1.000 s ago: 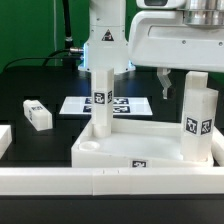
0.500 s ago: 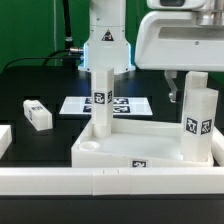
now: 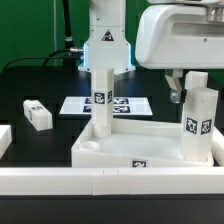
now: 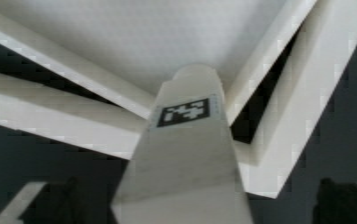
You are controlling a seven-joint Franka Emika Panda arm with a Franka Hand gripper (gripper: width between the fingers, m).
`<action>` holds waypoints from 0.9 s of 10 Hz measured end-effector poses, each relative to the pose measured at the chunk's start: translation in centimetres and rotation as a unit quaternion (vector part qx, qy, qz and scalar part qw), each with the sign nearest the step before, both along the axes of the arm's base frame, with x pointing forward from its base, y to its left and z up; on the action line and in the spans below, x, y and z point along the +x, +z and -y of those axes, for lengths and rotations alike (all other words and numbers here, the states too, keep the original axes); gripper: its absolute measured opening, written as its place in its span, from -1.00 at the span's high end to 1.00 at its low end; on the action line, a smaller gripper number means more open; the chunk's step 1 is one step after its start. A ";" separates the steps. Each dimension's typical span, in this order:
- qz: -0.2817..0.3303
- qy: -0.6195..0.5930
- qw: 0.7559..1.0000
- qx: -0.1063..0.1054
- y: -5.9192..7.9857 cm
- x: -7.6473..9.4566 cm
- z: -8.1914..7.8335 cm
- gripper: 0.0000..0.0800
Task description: Assemble desk
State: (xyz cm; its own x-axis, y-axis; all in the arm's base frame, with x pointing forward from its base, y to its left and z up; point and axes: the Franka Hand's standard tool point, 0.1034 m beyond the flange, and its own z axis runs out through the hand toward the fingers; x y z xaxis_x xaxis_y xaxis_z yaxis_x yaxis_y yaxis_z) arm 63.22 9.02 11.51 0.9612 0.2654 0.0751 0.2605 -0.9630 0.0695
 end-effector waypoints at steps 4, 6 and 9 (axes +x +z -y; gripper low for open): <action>0.001 -0.020 1.000 0.002 0.0 0.0 0.0 0.28; 0.003 -0.062 0.998 0.006 0.0 0.0 0.0 0.28; 0.005 -0.235 0.971 0.036 0.0 0.0 0.5 0.28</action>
Offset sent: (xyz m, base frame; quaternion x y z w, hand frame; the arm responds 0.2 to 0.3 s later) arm 0.0000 0.0000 0.0000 0.0000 0.0000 0.0650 0.9979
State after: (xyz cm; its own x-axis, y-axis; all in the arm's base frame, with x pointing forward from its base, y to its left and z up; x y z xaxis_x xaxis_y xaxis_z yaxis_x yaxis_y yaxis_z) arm 63.23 8.50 11.50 0.9741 -0.2089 0.0867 -0.2095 -0.9778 -0.0021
